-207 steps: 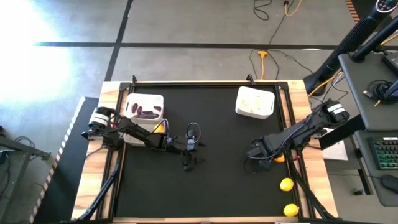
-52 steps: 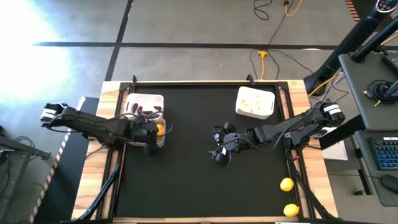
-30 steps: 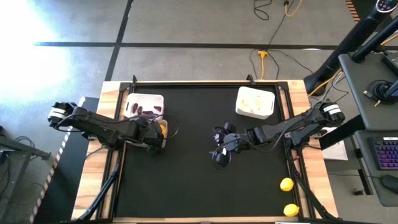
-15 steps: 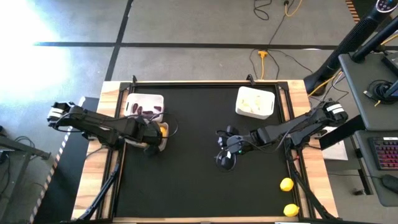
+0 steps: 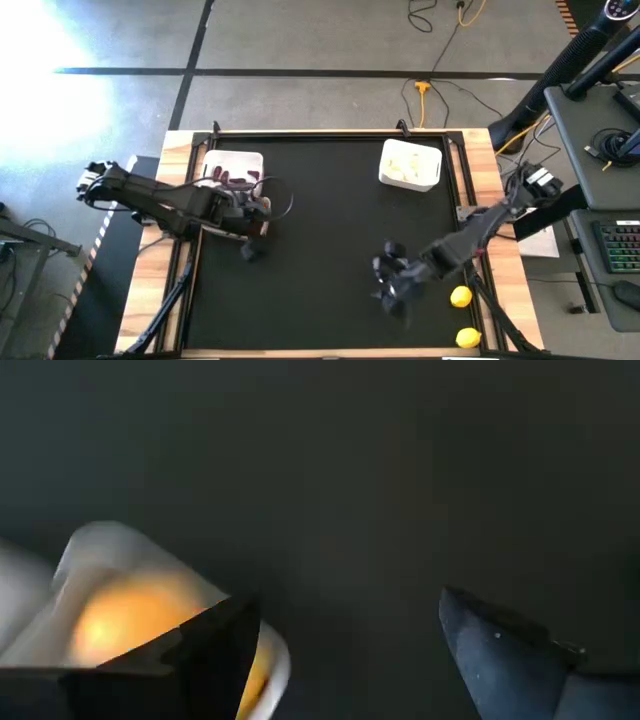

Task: Sort produce into baskets
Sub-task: Move the lemon to the center of the table

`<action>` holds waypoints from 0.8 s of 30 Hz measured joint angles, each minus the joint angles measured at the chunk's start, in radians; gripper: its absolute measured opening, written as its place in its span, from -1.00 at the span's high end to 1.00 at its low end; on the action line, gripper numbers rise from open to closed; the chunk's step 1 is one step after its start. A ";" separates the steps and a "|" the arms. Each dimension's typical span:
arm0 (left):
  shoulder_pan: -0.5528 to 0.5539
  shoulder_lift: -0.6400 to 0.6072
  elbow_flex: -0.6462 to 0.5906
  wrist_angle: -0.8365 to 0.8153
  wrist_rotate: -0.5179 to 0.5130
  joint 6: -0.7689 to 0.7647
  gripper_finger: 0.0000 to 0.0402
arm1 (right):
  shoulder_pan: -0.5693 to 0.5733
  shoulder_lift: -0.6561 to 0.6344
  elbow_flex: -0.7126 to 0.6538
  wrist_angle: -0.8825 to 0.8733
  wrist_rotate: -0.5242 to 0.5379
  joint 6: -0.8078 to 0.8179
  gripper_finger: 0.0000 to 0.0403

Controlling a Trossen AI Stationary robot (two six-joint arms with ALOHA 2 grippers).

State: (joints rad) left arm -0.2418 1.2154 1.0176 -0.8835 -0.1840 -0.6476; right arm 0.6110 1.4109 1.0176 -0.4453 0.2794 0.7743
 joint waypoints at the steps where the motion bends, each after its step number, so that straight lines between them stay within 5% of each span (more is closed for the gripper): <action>1: -0.010 0.001 -0.001 0.074 -0.016 0.035 -0.44 | 0.033 0.000 0.000 -0.019 0.014 0.057 -0.57; 6: -0.057 0.014 -0.029 0.446 -0.053 0.168 -0.44 | 0.197 0.012 -0.011 -0.069 0.118 0.333 -0.50; 13: -0.162 0.135 -0.032 0.721 -0.056 0.175 -0.44 | 0.353 0.092 -0.008 -0.074 0.131 0.672 -0.42; 18: -0.237 0.258 -0.022 0.869 -0.089 0.168 -0.44 | 0.387 0.159 0.045 -0.143 -0.064 0.812 -0.33; 24: -0.277 0.383 0.032 0.976 -0.106 0.172 -0.44 | 0.376 0.231 0.184 -0.579 -0.285 0.876 -0.17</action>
State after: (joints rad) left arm -0.5189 1.5983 1.0491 0.0929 -0.2904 -0.4758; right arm 0.9866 1.6423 1.2011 -1.0248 -0.0058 1.6508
